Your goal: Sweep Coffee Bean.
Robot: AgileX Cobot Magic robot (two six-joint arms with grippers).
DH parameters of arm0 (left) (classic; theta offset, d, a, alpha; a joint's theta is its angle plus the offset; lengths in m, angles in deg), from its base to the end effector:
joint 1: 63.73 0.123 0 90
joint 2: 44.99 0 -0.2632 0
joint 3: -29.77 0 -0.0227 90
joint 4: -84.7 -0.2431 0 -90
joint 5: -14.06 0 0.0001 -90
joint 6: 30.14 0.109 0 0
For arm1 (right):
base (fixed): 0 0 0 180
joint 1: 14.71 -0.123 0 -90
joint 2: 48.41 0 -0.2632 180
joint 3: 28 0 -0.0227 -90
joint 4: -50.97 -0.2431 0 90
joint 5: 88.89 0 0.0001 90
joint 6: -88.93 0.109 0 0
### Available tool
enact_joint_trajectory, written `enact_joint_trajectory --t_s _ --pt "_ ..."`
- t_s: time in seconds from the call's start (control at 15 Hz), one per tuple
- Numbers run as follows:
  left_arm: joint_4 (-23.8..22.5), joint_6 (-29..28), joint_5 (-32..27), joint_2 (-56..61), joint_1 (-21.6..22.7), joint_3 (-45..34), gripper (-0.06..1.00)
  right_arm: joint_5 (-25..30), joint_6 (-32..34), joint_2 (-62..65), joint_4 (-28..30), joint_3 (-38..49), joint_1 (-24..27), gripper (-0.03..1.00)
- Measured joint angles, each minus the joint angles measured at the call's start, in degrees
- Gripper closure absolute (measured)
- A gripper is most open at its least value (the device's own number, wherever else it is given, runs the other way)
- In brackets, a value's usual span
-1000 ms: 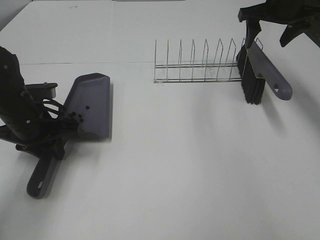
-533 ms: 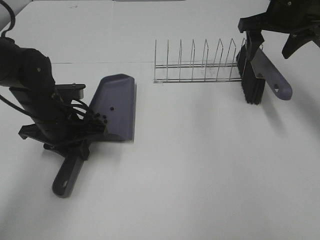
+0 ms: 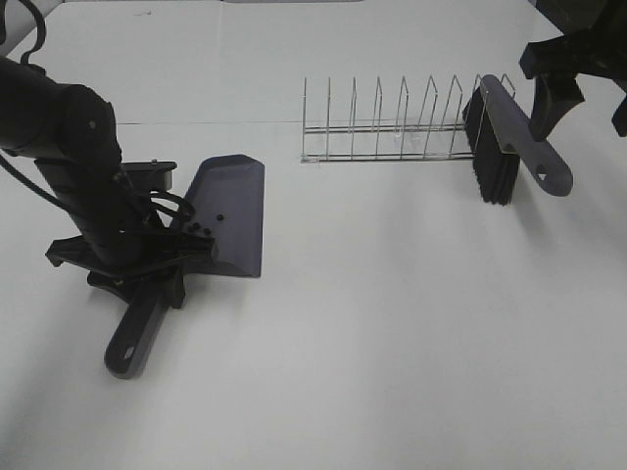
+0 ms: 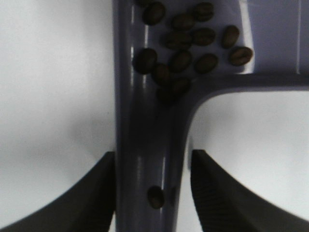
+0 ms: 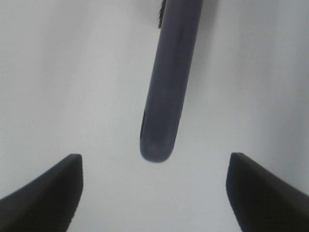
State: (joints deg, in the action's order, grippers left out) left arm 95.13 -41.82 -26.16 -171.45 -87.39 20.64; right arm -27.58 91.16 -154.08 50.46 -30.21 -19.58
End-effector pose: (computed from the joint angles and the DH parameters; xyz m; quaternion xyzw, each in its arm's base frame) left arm 0.3168 -0.1527 0.0690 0.0370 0.9968 -0.0694 0.0161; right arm 0.3400 0.0298 0.2367 -0.0212 0.9909 0.0124 0.1320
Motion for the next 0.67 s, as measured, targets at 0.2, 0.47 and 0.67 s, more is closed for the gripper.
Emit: enact_joint_trajectory --t_s 0.2,0.47,0.67 --pt "0.0 0.1 -0.9 2.2 0.0 0.1 0.39 -1.5 0.3 9.6 -0.5 9.9 0.0 0.29" --pt "-0.6 1.7 -5.7 9.2 0.0 0.1 0.38 -1.9 0.4 21.0 -0.9 20.2 0.0 0.29" --pt "-1.8 3.7 -16.0 16.9 0.0 0.1 0.38 -1.5 0.4 30.9 -2.4 27.9 0.0 0.29"
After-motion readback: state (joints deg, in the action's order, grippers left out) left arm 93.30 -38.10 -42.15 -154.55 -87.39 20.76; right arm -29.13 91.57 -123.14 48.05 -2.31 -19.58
